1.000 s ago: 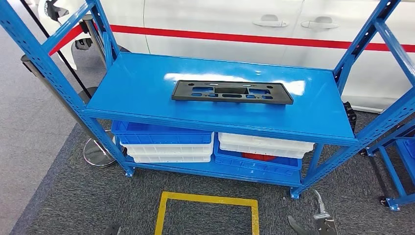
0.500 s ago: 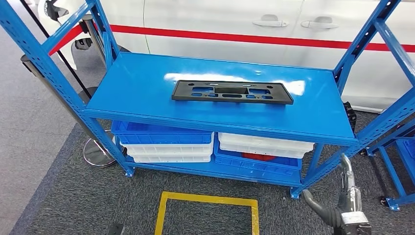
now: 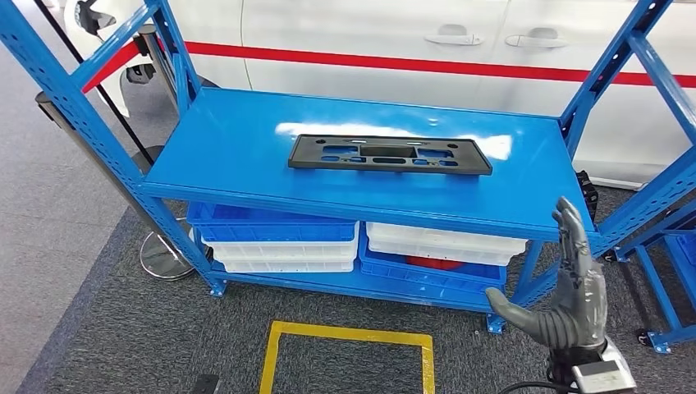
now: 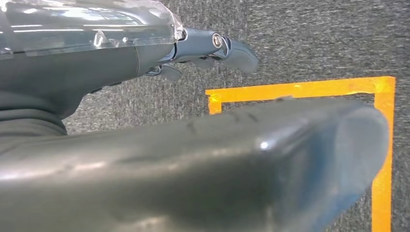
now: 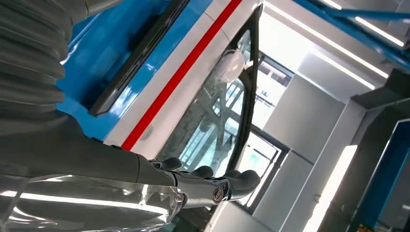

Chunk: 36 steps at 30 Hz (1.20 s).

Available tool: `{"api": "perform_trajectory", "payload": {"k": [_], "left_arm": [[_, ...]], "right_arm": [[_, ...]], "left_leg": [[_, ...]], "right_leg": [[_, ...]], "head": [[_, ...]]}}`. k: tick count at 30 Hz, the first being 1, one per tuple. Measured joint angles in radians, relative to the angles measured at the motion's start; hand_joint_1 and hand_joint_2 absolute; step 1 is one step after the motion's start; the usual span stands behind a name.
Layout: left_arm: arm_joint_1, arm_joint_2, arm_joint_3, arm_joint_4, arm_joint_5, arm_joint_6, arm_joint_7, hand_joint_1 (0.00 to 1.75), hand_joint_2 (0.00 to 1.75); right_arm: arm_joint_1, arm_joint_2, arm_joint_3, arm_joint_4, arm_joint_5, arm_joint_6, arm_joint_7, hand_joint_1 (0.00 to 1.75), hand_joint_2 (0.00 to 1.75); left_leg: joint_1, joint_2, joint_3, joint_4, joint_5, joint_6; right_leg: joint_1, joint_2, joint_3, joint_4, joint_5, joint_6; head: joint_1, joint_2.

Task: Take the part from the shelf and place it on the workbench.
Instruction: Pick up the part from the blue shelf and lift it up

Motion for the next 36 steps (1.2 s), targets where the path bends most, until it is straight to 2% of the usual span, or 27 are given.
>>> {"api": "perform_trajectory", "payload": {"k": [5,8,10,12,13,14,15,17,18,19,21,23,24,25,27,28,29,30,31,32,33,34,35,36], "left_arm": [[-0.001,-0.003,-0.002,0.000,-0.015,-0.004,-0.017,0.00,0.00],[-0.002,-0.005,-0.006,0.000,-0.017,-0.009,-0.022,0.00,0.00],[-0.003,-0.008,-0.009,0.000,-0.018,-0.013,-0.024,0.00,0.00],[-0.003,-0.011,-0.011,0.000,-0.019,-0.018,-0.025,0.00,0.00],[-0.003,-0.012,-0.013,0.000,-0.020,-0.021,-0.025,0.00,0.00],[-0.003,-0.013,-0.014,0.000,-0.023,-0.024,-0.025,0.00,0.00],[-0.002,-0.014,-0.016,0.000,-0.026,-0.026,-0.025,0.00,0.00],[-0.002,-0.017,-0.017,0.000,-0.033,-0.031,-0.027,0.00,0.00],[-0.003,-0.019,-0.017,0.001,-0.034,-0.035,-0.029,0.00,0.00],[-0.004,-0.021,-0.018,0.002,-0.034,-0.039,-0.031,0.00,0.00],[-0.006,-0.024,-0.018,0.004,-0.035,-0.046,-0.035,0.00,0.00],[-0.006,-0.025,-0.018,0.005,-0.035,-0.052,-0.039,0.00,0.00],[-0.007,-0.025,-0.018,0.005,-0.036,-0.056,-0.042,0.00,0.00],[-0.008,-0.024,-0.018,0.005,-0.036,-0.060,-0.045,0.00,0.00],[-0.008,-0.025,-0.019,0.005,-0.037,-0.067,-0.050,0.00,0.00],[-0.007,-0.025,-0.019,0.005,-0.037,-0.071,-0.053,0.00,0.00],[-0.006,-0.025,-0.019,0.005,-0.038,-0.075,-0.055,0.00,0.00],[-0.005,-0.025,-0.019,0.005,-0.038,-0.078,-0.058,0.00,0.00],[-0.005,-0.025,-0.019,0.005,-0.038,-0.081,-0.061,0.00,0.00],[-0.005,-0.025,-0.019,0.006,-0.039,-0.084,-0.065,0.00,0.00],[-0.006,-0.026,-0.019,0.006,-0.040,-0.087,-0.069,0.00,0.00],[-0.007,-0.028,-0.019,0.007,-0.043,-0.090,-0.072,0.00,0.00],[-0.008,-0.029,-0.019,0.008,-0.046,-0.093,-0.075,0.00,0.00],[-0.009,-0.031,-0.019,0.009,-0.049,-0.095,-0.076,0.00,0.00]], "right_arm": [[-0.089,0.044,0.103,0.068,0.083,-0.026,0.046,0.00,1.75],[-0.139,0.079,0.161,0.117,0.134,-0.038,0.080,0.00,1.75],[-0.172,0.101,0.193,0.155,0.166,-0.044,0.102,0.00,1.75],[-0.200,0.126,0.225,0.201,0.198,-0.050,0.124,0.00,1.75],[-0.211,0.139,0.241,0.225,0.213,-0.053,0.135,0.00,1.75],[-0.223,0.152,0.257,0.251,0.228,-0.055,0.145,0.00,1.75],[-0.237,0.164,0.273,0.275,0.242,-0.057,0.155,0.00,1.75],[-0.270,0.192,0.303,0.325,0.271,-0.060,0.173,0.00,1.75],[-0.288,0.208,0.318,0.351,0.285,-0.062,0.182,0.00,1.75],[-0.306,0.224,0.332,0.377,0.300,-0.064,0.190,0.00,1.75],[-0.339,0.256,0.358,0.429,0.326,-0.068,0.206,0.00,1.75],[-0.367,0.289,0.380,0.478,0.352,-0.072,0.221,0.00,1.75],[-0.383,0.306,0.391,0.503,0.365,-0.074,0.228,0.00,1.75],[-0.400,0.324,0.403,0.529,0.377,-0.076,0.236,0.00,1.75],[-0.433,0.356,0.429,0.584,0.402,-0.078,0.251,0.00,1.75],[-0.446,0.371,0.442,0.611,0.415,-0.079,0.258,0.00,1.75],[-0.457,0.385,0.456,0.640,0.429,-0.080,0.266,0.00,1.75],[-0.467,0.399,0.467,0.668,0.442,-0.082,0.274,0.00,1.75],[-0.477,0.413,0.477,0.694,0.456,-0.084,0.281,0.00,1.75],[-0.488,0.427,0.485,0.719,0.471,-0.088,0.288,0.00,1.75],[-0.500,0.440,0.492,0.740,0.485,-0.093,0.295,0.00,1.75],[-0.512,0.453,0.497,0.760,0.501,-0.100,0.302,0.00,1.75],[-0.523,0.465,0.502,0.779,0.519,-0.109,0.309,0.00,1.75],[-0.532,0.476,0.507,0.796,0.539,-0.120,0.316,0.00,1.75]], "left_leg": [[-0.004,0.000,-0.004,0.002,0.002,0.005],[0.001,0.000,0.000,-0.012,0.013,0.018],[0.006,0.000,0.003,-0.022,0.023,0.027],[0.003,0.000,0.000,-0.023,0.024,0.030],[0.002,-0.001,-0.001,-0.023,0.024,0.030],[0.000,-0.002,0.000,-0.022,0.023,0.030],[-0.001,-0.005,0.003,-0.022,0.021,0.030],[-0.003,-0.009,0.009,-0.020,0.014,0.026],[-0.005,-0.009,0.010,-0.018,0.010,0.023],[-0.005,-0.010,0.008,-0.016,0.007,0.018],[-0.003,-0.009,0.002,-0.015,0.006,0.007],[-0.002,-0.008,0.000,-0.013,0.000,-0.005],[-0.001,-0.007,-0.007,0.005,-0.011,-0.014],[0.002,-0.006,-0.026,0.042,-0.030,-0.023],[0.018,-0.005,-0.097,0.170,-0.078,-0.044],[0.026,-0.004,-0.135,0.230,-0.093,-0.053],[0.034,-0.003,-0.160,0.262,-0.089,-0.062],[0.041,-0.001,-0.166,0.255,-0.065,-0.071],[0.048,0.001,-0.152,0.208,-0.025,-0.080],[0.055,0.004,-0.126,0.139,0.016,-0.089],[0.057,0.006,-0.099,0.075,0.042,-0.094],[0.058,0.006,-0.080,0.030,0.055,-0.090],[0.056,0.006,-0.071,0.009,0.055,-0.081],[0.052,0.004,-0.070,0.007,0.049,-0.068]], "right_leg": [[-0.004,-0.001,-0.001,-0.002,0.004,0.006],[-0.004,-0.001,-0.005,0.000,0.002,0.014],[-0.001,-0.002,-0.039,0.065,-0.034,0.013],[0.000,-0.001,-0.112,0.199,-0.088,0.009],[0.000,-0.001,-0.145,0.255,-0.100,0.008],[0.001,-0.001,-0.164,0.280,-0.092,0.005],[0.002,-0.001,-0.164,0.265,-0.065,0.001],[0.008,-0.001,-0.122,0.147,0.018,-0.015],[0.012,-0.001,-0.099,0.088,0.046,-0.024],[0.016,-0.001,-0.081,0.043,0.058,-0.030],[0.021,-0.002,-0.072,0.013,0.053,-0.033],[0.016,-0.002,-0.064,-0.003,0.051,-0.034],[0.011,-0.003,-0.059,-0.011,0.052,-0.035],[0.006,-0.005,-0.053,-0.017,0.052,-0.037],[0.003,-0.008,-0.049,-0.021,0.050,-0.039],[0.001,-0.009,-0.048,-0.020,0.049,-0.038],[-0.002,-0.009,-0.047,-0.020,0.046,-0.036],[-0.006,-0.008,-0.045,-0.019,0.043,-0.031],[-0.012,-0.008,-0.042,-0.017,0.038,-0.025],[-0.017,-0.007,-0.038,-0.013,0.033,-0.017],[-0.019,-0.006,-0.036,-0.008,0.028,-0.008],[-0.020,-0.005,-0.035,-0.005,0.025,0.001],[-0.018,-0.004,-0.035,-0.003,0.023,0.010],[-0.016,-0.003,-0.034,-0.002,0.025,0.017]], "head": [[0.000,0.000],[0.000,0.000],[0.000,0.000],[0.000,0.000],[0.000,0.000],[0.000,0.000],[0.000,0.000],[0.000,0.000],[0.000,0.000],[0.000,0.000],[0.000,0.000],[0.000,0.000],[0.000,0.000],[0.000,0.000],[0.000,0.000],[0.000,0.000],[0.000,0.000],[0.000,0.000],[0.000,0.000],[0.000,0.000],[-0.001,0.000],[-0.001,0.000],[-0.001,0.000],[-0.002,0.000]]}}
